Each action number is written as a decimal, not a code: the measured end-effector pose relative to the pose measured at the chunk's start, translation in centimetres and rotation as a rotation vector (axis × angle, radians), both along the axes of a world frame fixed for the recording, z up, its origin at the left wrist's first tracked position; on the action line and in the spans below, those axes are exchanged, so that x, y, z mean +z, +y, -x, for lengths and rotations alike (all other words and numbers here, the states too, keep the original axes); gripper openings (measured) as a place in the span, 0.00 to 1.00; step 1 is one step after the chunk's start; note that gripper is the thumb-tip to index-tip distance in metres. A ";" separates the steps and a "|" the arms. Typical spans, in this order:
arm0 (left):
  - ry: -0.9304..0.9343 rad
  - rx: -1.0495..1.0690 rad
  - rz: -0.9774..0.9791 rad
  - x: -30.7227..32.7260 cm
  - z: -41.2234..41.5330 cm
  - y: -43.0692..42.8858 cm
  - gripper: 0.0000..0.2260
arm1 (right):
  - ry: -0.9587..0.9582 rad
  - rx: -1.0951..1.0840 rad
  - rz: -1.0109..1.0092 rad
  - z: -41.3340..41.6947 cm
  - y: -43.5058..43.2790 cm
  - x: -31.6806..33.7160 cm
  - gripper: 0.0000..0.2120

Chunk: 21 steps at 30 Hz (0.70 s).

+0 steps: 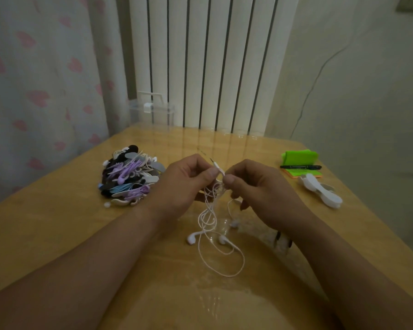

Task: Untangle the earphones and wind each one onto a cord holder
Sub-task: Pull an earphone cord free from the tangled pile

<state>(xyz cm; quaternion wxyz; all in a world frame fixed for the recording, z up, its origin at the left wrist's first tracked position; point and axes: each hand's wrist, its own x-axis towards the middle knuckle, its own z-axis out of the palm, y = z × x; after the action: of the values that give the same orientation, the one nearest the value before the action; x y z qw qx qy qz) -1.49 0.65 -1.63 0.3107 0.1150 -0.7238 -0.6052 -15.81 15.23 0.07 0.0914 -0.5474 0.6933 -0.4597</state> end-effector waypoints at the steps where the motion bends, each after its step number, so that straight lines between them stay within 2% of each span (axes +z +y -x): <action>1: 0.001 -0.009 0.002 -0.1 0.0 0.1 0.07 | 0.014 0.007 -0.009 -0.1 0.0 0.0 0.04; 4: 0.006 -0.018 -0.014 -0.2 0.2 0.2 0.06 | 0.017 0.012 -0.038 -0.2 0.0 0.2 0.03; 7: 0.009 -0.064 -0.118 -0.1 0.2 0.5 0.07 | 0.045 -0.016 -0.052 -0.1 0.2 0.4 0.04; 11: 0.090 -0.113 -0.413 0.5 0.0 0.1 0.10 | 0.167 0.026 -0.108 -0.6 0.6 0.6 0.03; 13: 0.121 -0.097 -0.581 0.6 -0.1 -0.5 0.09 | 0.130 0.084 -0.065 -0.8 0.8 1.0 0.02; 14: 0.119 -0.099 -0.646 0.6 -0.1 -0.6 0.09 | 0.040 0.097 -0.011 -1.0 0.8 1.2 0.03; 16: 0.092 -0.117 -0.694 0.6 -0.1 -0.4 0.07 | -0.258 0.097 0.137 -1.1 0.7 1.6 0.04; 18: 0.036 -0.146 -0.644 0.8 -0.1 0.1 0.16 | -0.533 0.094 0.255 -1.2 0.5 1.9 0.04; 20: -0.046 -0.186 -0.537 0.9 -0.2 0.3 0.26 | -0.683 0.097 0.300 -1.1 0.5 2.3 0.04; 21: -0.089 -0.219 -0.474 0.9 -0.3 0.3 0.27 | -0.747 0.103 0.326 -1.0 0.5 2.5 0.04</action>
<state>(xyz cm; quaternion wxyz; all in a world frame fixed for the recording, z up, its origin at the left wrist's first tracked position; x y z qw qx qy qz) -1.16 0.94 -0.69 0.1756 0.1318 -0.5828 -0.7824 -14.86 15.74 2.53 0.2718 -0.3840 0.5022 -0.7256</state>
